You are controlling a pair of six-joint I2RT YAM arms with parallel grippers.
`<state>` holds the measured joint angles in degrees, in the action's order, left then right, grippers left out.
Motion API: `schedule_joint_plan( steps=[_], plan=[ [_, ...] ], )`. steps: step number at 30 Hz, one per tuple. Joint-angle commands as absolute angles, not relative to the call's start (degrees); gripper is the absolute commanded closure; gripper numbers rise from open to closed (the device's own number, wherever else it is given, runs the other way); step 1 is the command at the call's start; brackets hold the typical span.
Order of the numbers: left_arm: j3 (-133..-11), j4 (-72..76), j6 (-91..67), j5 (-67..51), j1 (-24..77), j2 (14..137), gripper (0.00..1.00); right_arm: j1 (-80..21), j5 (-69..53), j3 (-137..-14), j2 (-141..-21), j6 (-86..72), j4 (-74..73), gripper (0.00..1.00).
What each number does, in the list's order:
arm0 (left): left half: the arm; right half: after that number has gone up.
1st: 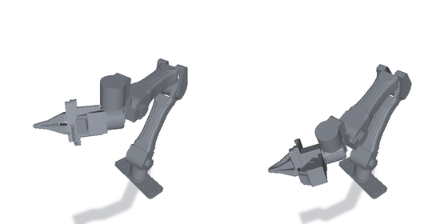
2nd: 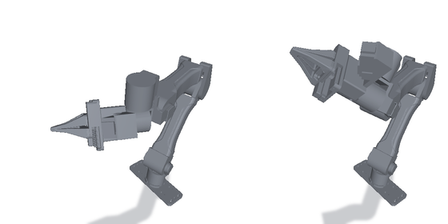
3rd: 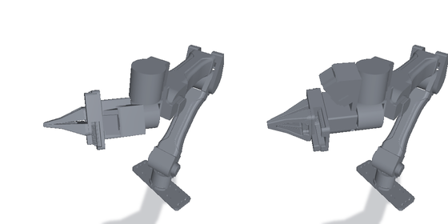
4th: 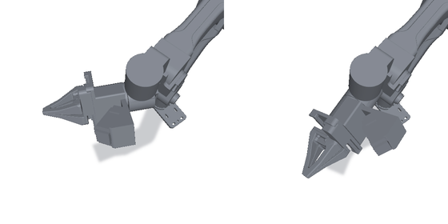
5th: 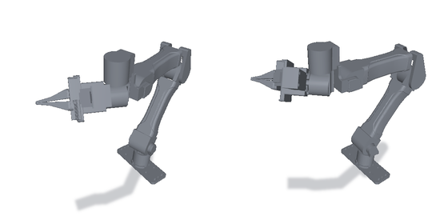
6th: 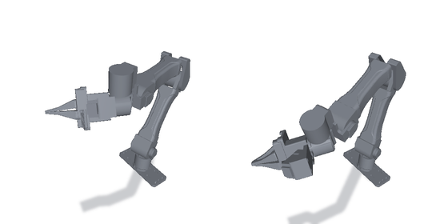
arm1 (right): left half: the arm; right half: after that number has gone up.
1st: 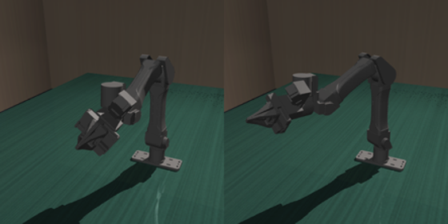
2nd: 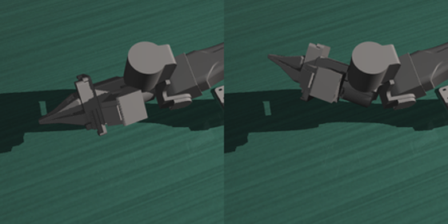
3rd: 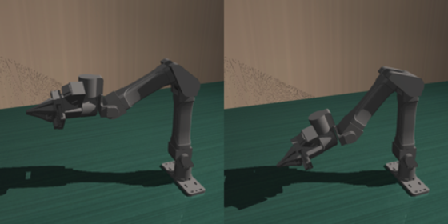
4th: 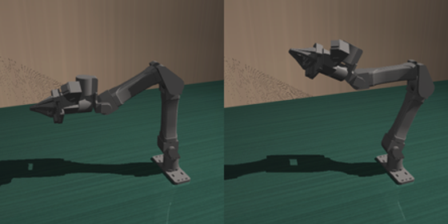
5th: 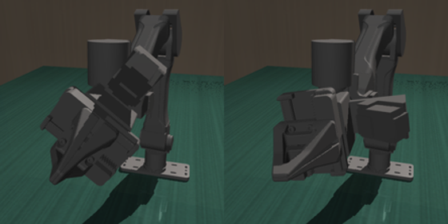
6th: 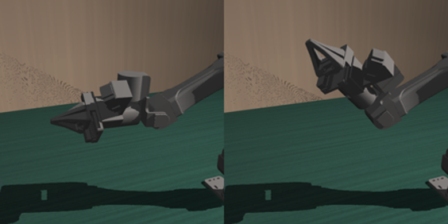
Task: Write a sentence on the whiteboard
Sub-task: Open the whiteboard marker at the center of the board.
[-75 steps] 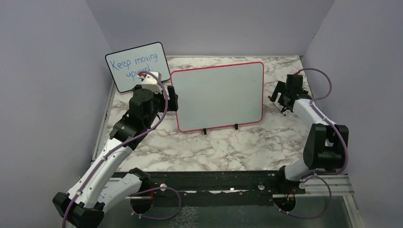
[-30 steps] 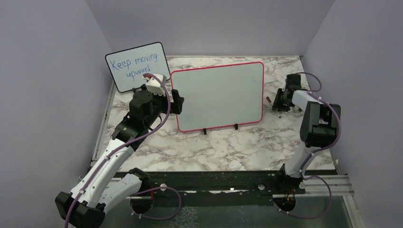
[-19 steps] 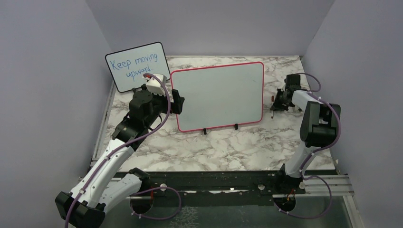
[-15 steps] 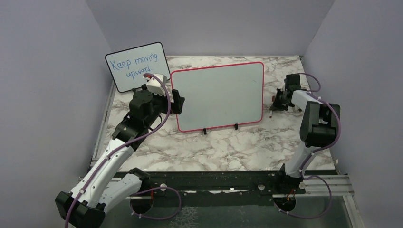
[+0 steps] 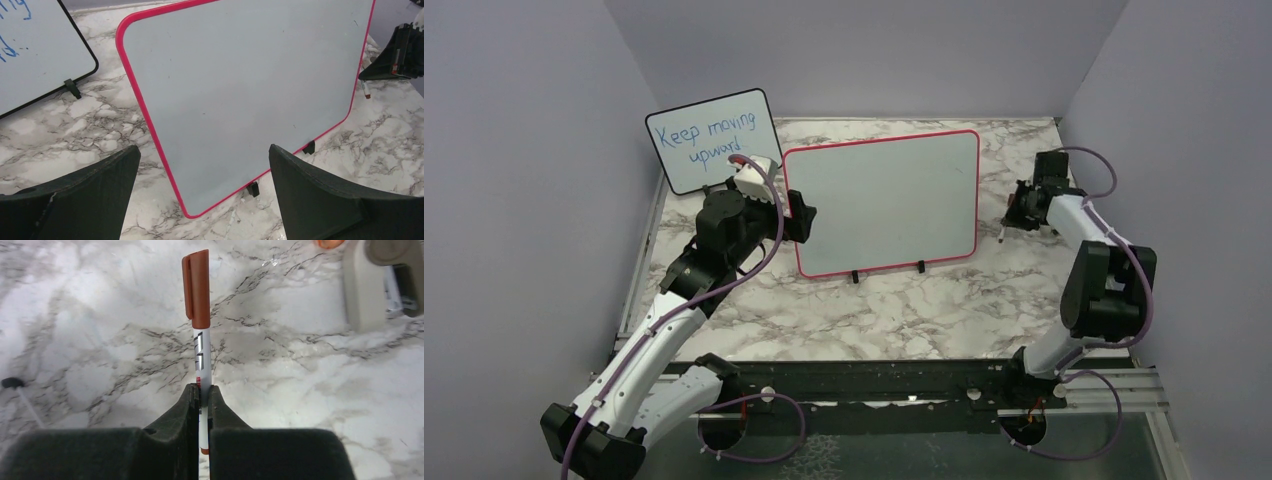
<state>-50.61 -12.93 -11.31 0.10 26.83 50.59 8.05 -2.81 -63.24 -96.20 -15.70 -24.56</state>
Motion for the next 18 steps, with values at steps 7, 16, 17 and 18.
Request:
schedule_joint_plan(
  steps=[7, 16, 17, 18],
  plan=[
    [-51.65, -10.64, -15.64, -7.65, 26.47, 51.07, 0.01, 7.63, -6.35, -62.92, -76.81, -16.34, -31.27, 0.99],
    [-55.72, -10.97, -23.15, -13.28, 26.5, 53.38, 0.02, 0.31, -13.49, -64.62, -66.95, -16.58, -32.74, 0.99],
    [-55.99, -11.19, -23.75, -13.76, 26.54, 53.7, 0.02, -1.62, -13.93, -64.87, -66.85, -16.6, -32.89, 0.99],
    [-56.37, -11.58, -24.07, -14.1, 26.54, 54.02, 0.02, -3.71, -13.67, -65.08, -66.74, -16.69, -33.0, 0.99]
  ],
)
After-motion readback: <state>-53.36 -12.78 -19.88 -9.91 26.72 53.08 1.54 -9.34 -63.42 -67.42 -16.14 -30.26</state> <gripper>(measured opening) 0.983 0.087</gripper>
